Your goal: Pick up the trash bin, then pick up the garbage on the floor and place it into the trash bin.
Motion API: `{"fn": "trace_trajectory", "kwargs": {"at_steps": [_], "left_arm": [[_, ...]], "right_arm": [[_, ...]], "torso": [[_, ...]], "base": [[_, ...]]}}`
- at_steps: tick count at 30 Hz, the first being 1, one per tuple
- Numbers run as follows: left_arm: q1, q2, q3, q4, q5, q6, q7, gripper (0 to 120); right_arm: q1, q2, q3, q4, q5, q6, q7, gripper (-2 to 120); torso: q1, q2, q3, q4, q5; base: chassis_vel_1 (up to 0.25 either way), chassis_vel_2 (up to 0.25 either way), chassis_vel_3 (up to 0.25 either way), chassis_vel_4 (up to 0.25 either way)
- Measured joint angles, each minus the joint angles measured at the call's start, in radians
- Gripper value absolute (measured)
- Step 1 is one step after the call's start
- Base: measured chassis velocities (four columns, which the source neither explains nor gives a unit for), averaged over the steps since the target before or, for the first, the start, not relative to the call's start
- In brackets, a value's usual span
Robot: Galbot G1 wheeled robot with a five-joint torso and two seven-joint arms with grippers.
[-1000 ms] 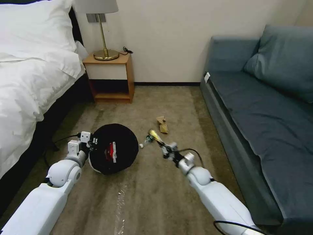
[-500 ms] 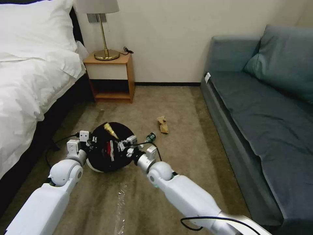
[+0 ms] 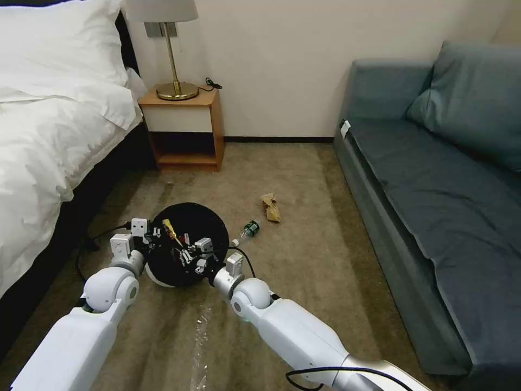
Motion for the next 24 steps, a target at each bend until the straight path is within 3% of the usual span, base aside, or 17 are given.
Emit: {"fn": "trace_trajectory", "kwargs": {"at_steps": [4,10,12,16,19,24], "left_arm": [[0.007,0.004,-0.008,-0.004,0.001,-0.001,0.000,6],[0.009,0.005,-0.013,-0.004,0.001,-0.004,-0.001,6],[0.010,0.005,-0.017,-0.003,0.002,-0.007,-0.004,6],[0.010,0.005,-0.021,-0.001,0.003,-0.008,-0.004,6],[0.014,0.013,-0.035,0.004,0.002,-0.010,0.011,6],[0.020,0.024,-0.051,0.009,0.001,-0.013,0.016,6]], "right_arm": [[0.002,-0.004,-0.001,0.003,-0.001,0.005,0.001,45],[0.002,-0.008,0.000,0.010,0.000,0.006,0.005,58],[0.001,-0.012,0.002,0.024,-0.002,0.006,0.021,73],[0.002,-0.016,0.010,0.039,-0.014,0.006,0.034,83],[0.013,-0.043,0.041,0.051,-0.085,0.002,0.067,98],[0.017,-0.083,0.086,0.045,-0.107,-0.001,0.101,100]], "torso": [[0.000,0.000,0.000,0.0002,0.0001],[0.000,0.000,0.000,0.0002,0.0001],[0.000,0.000,0.000,0.0001,0.0001],[0.000,0.000,0.000,0.0002,0.0001],[0.000,0.000,0.000,0.0003,0.0002],[0.000,0.000,0.000,0.0001,0.0002]], "base": [[0.000,0.000,0.000,0.000],[0.000,0.000,0.000,0.000],[0.000,0.000,0.000,0.000],[0.000,0.000,0.000,0.000],[0.000,0.000,0.000,0.000],[0.000,0.000,0.000,0.000]]}}
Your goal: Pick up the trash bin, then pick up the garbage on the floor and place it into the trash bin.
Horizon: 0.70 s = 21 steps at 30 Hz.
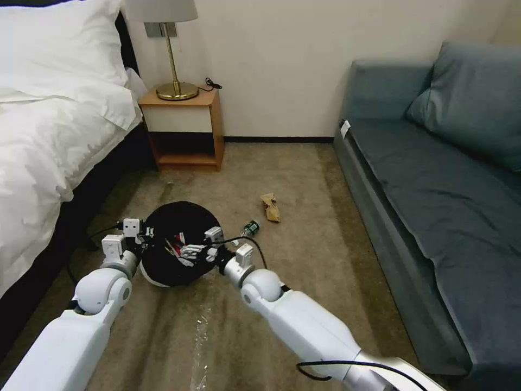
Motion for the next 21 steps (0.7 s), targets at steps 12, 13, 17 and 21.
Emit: {"fn": "trace_trajectory", "kwargs": {"at_steps": [12,13,17,21], "left_arm": [[0.013,0.054,-0.034,-0.018,-0.023,-0.008,0.002,6],[0.013,0.054,-0.034,-0.018,-0.023,-0.008,0.002,6],[0.003,0.077,-0.027,-0.019,-0.038,-0.009,0.002,6],[0.009,0.100,-0.031,-0.030,-0.051,-0.010,0.000,6]], "right_arm": [[-0.020,-0.103,0.175,-0.078,-0.009,-0.064,0.092,100],[-0.020,-0.103,0.175,-0.078,-0.009,-0.064,0.092,100],[-0.039,-0.135,0.261,-0.122,0.002,-0.081,0.107,100],[-0.052,-0.158,0.317,-0.154,0.009,-0.109,0.119,100]], "torso": [[0.000,0.000,0.000,0.0003,0.0002],[0.000,0.000,0.000,0.0003,0.0002],[0.000,0.000,0.000,-0.0003,0.0002],[0.000,0.000,0.000,0.0000,0.0001]], "base": [[0.000,0.000,0.000,0.000],[0.000,0.000,0.000,0.000],[0.000,0.000,0.000,0.000],[0.000,0.000,0.000,0.000]]}}
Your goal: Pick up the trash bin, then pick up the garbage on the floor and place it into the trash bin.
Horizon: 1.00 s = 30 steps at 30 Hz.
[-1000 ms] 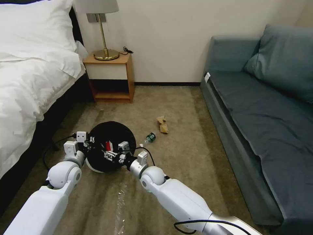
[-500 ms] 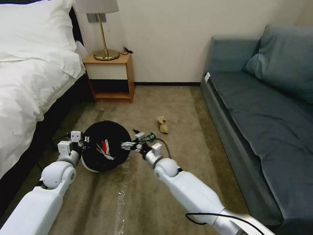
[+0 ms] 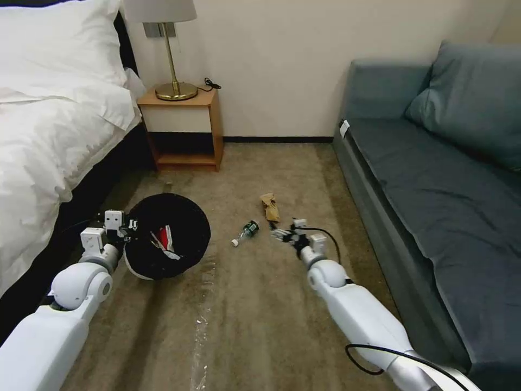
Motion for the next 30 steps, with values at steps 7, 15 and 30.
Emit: {"fn": "trace_trajectory", "kwargs": {"at_steps": [7,15,30], "left_arm": [[0.010,0.044,-0.017,-0.005,-0.015,-0.001,0.003,6],[0.017,0.060,-0.030,-0.018,-0.026,-0.002,0.002,6],[0.025,0.075,-0.023,-0.045,-0.026,-0.004,-0.012,6]], "right_arm": [[-0.012,-0.027,0.035,-0.012,0.006,-0.016,-0.004,100],[-0.013,-0.015,0.067,-0.099,-0.019,-0.001,-0.053,100],[-0.046,-0.019,0.071,-0.072,-0.023,0.003,-0.065,100]], "torso": [[0.000,0.000,0.000,0.0000,-0.0001],[0.000,0.000,0.000,0.0001,0.0000],[0.000,0.000,0.000,0.0000,-0.0001]], "base": [[0.000,0.000,0.000,0.000],[0.000,0.000,0.000,0.000],[-0.002,0.004,0.004,-0.003]]}}
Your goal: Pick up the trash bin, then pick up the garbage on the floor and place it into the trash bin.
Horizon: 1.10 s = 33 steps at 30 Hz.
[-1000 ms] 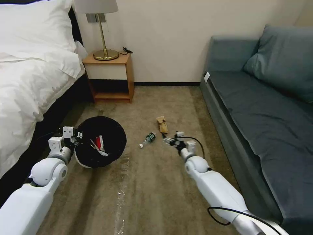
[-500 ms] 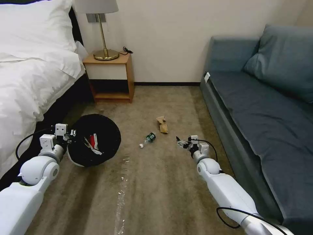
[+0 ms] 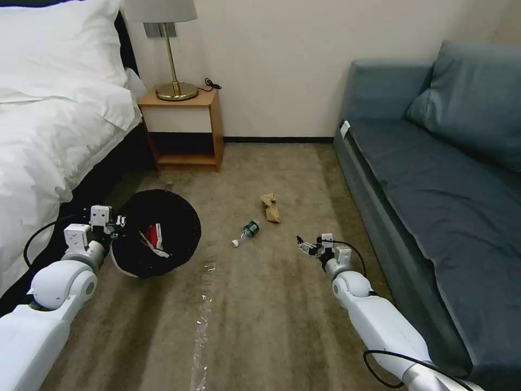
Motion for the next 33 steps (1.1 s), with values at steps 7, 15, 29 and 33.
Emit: {"fn": "trace_trajectory", "kwargs": {"at_steps": [7,15,29,33], "left_arm": [[0.013,-0.011,0.001,-0.027,0.001,0.003,-0.009,6],[0.013,-0.016,0.008,-0.023,0.010,0.004,-0.012,6],[0.016,-0.008,-0.001,-0.015,0.011,0.004,-0.009,6],[0.019,-0.004,-0.006,-0.014,0.012,0.004,-0.007,6]], "right_arm": [[-0.014,0.008,0.000,-0.010,-0.010,0.007,-0.003,100],[-0.016,0.015,0.001,-0.018,-0.020,0.017,-0.007,100],[-0.010,0.018,0.001,-0.018,-0.020,0.018,-0.008,100],[-0.010,0.022,0.000,-0.019,-0.020,0.018,-0.009,100]], "torso": [[0.000,0.000,0.000,0.0001,-0.0001],[0.000,0.000,0.000,0.0001,-0.0001],[0.000,0.000,0.000,-0.0001,-0.0001],[0.000,0.000,0.000,0.0000,0.0000]], "base": [[-0.097,0.088,0.078,-0.102],[-0.110,0.112,0.115,-0.105],[-0.112,0.103,0.107,-0.110],[-0.086,0.098,0.100,-0.089]]}}
